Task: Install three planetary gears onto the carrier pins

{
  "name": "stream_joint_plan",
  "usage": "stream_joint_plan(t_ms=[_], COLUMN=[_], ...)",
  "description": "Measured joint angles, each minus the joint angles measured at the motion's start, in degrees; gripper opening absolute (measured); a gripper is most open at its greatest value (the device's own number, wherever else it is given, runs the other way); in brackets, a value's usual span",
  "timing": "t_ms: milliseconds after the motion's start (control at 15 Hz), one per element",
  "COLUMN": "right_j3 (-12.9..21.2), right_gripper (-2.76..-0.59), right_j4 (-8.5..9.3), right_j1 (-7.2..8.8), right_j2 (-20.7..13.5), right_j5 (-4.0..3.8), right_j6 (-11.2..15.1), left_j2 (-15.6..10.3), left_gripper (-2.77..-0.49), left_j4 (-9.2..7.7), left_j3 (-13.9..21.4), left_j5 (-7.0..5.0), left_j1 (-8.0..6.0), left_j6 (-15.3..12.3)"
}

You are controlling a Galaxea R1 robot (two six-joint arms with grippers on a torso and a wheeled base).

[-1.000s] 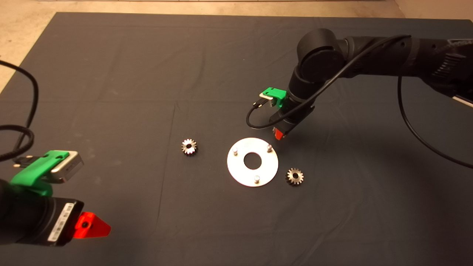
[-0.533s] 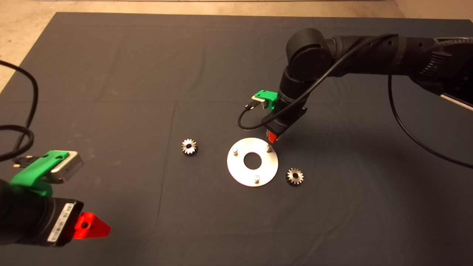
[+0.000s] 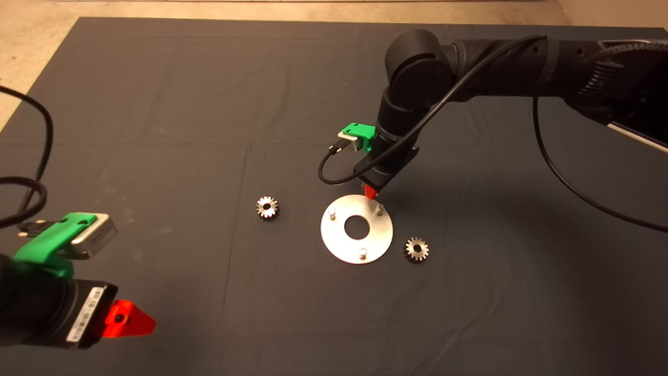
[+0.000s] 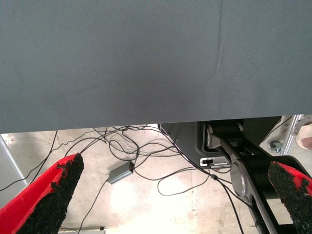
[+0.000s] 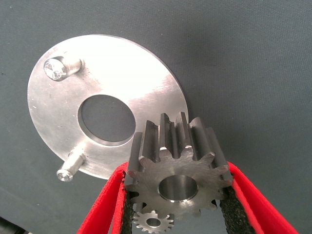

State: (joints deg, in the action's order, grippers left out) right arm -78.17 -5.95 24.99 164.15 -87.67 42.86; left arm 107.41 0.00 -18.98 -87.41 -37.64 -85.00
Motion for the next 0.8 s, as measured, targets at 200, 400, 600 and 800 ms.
stream_joint_plan(t_ms=[200,400,600,800], right_j3=[1.3,2.8,4.2,4.6], right_gripper=[-2.3,-2.3,-2.3,-2.3], right_j4=[0.02,0.03,0.05,0.05], right_j1=[0.0,0.0,-0.03,-0.05], right_j2=[0.0,-0.2,-1.1,-1.8], right_j5=[0.0,0.0,0.02,0.0], right_j6=[0.0,0.0,-0.2,-2.3], left_j2=[0.0,-0.4,-0.4,-0.5], left_gripper=[-0.51,-0.51,-0.51,-0.51], left_j4=[0.0,0.0,0.0,0.0], left_j3=[0.0,0.0,0.0,0.0], left_j5=[0.0,0.0,0.0,0.0], left_j1=[0.0,0.0,0.0,0.0], left_j6=[0.0,0.0,0.1,0.5])
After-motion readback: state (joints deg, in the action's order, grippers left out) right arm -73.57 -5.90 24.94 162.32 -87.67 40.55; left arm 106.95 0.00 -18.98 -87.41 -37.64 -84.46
